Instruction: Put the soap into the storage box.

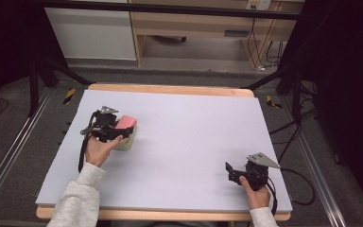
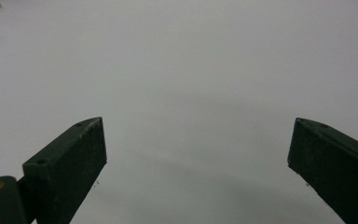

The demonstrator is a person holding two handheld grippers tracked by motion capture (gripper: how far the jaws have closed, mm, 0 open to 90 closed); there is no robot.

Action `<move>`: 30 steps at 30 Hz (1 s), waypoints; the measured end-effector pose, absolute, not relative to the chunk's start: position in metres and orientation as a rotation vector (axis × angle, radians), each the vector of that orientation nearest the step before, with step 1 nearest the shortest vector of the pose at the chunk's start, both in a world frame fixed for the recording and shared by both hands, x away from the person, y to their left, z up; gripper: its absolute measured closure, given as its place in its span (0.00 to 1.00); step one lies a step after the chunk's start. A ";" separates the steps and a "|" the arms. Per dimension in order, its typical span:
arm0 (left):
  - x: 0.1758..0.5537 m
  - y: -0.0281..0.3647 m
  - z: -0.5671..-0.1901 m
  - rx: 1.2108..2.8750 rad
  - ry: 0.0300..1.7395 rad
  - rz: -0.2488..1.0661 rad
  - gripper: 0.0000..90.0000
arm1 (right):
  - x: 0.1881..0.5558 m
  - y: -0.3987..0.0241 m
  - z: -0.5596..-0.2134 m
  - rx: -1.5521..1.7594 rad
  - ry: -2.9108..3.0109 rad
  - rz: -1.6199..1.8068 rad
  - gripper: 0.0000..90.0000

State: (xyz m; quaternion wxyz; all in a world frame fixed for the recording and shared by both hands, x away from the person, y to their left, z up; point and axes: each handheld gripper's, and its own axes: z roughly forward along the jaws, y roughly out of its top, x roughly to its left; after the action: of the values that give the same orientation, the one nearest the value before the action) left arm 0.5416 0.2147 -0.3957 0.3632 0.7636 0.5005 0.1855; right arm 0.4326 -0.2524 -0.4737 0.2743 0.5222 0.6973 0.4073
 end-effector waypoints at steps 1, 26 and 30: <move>0.542 0.214 -0.396 1.966 1.290 0.480 0.42 | 0.433 -0.252 -0.474 1.404 1.875 1.094 0.05; 0.567 0.224 -0.419 1.976 1.380 0.499 0.41 | 0.433 -0.252 -0.475 1.406 1.879 1.092 0.05; 0.569 0.225 -0.425 1.978 1.382 0.492 0.41 | 0.434 -0.252 -0.475 1.405 1.880 1.090 0.05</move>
State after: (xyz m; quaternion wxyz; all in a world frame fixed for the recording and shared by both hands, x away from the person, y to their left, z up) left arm 0.5686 0.2250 -0.4250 0.3331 0.7573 0.5291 0.1886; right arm 0.4335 -0.2521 -0.4748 0.2731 0.5223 0.6988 0.4053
